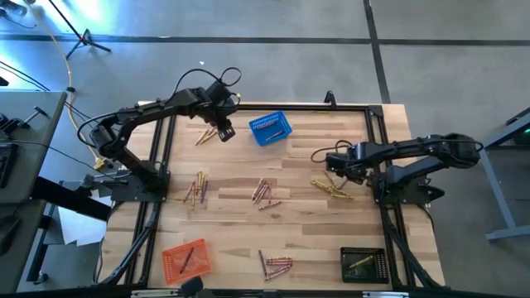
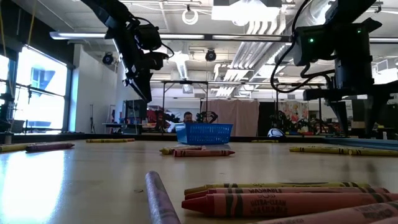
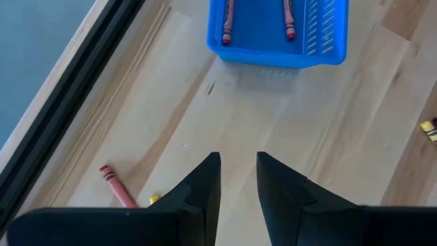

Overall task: Sort crayons
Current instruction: Put the purple crayon into the orange bin

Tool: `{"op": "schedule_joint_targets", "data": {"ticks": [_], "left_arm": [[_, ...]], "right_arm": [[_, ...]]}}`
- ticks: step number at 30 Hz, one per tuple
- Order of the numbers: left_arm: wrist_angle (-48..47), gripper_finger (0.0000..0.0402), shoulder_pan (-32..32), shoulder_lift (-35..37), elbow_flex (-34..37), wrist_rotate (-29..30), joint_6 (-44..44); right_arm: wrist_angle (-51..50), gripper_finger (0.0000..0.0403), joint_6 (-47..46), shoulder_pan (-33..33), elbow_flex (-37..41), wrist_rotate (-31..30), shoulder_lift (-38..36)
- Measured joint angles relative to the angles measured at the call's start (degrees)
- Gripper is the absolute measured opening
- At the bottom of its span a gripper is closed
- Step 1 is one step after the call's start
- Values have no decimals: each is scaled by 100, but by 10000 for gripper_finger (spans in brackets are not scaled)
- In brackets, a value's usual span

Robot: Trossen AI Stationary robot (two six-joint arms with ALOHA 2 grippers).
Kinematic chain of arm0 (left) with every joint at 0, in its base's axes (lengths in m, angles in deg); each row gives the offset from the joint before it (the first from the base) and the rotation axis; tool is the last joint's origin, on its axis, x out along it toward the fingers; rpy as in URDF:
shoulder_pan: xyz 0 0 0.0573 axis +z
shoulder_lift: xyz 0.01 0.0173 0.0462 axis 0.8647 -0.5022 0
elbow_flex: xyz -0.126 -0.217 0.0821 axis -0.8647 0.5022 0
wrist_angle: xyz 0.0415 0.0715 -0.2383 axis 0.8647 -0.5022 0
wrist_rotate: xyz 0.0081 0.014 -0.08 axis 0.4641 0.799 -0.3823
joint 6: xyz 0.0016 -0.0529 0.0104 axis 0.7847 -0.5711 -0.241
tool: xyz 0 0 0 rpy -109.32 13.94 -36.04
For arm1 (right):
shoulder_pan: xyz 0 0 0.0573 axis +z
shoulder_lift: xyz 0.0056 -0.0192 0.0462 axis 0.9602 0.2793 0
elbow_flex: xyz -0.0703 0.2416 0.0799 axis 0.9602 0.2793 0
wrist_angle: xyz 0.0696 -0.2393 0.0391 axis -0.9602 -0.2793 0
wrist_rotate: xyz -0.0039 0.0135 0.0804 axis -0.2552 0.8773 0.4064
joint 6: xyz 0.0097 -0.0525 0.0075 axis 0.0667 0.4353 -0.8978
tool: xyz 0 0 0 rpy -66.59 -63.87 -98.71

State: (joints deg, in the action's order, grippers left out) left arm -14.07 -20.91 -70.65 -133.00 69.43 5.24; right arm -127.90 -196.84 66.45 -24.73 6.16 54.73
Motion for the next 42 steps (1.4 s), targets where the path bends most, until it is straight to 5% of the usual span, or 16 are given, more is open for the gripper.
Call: {"op": "schedule_joint_targets", "data": {"ticks": [13,24,31,42], "left_arm": [[-13,83,-2,0,-2,0,-141],[-15,83,-2,0,-4,0,-443],[61,83,-78,5,-4,-11,-723],[1936,83,-493,173,-11,-943,-2061]], "right_arm": [[1311,140,-136,-76,1012,352,-46],[1286,13,173,-103,998,196,-42],[1382,21,436,-103,944,198,-251],[972,13,2100,-105,-130,-996,-1276]]}}
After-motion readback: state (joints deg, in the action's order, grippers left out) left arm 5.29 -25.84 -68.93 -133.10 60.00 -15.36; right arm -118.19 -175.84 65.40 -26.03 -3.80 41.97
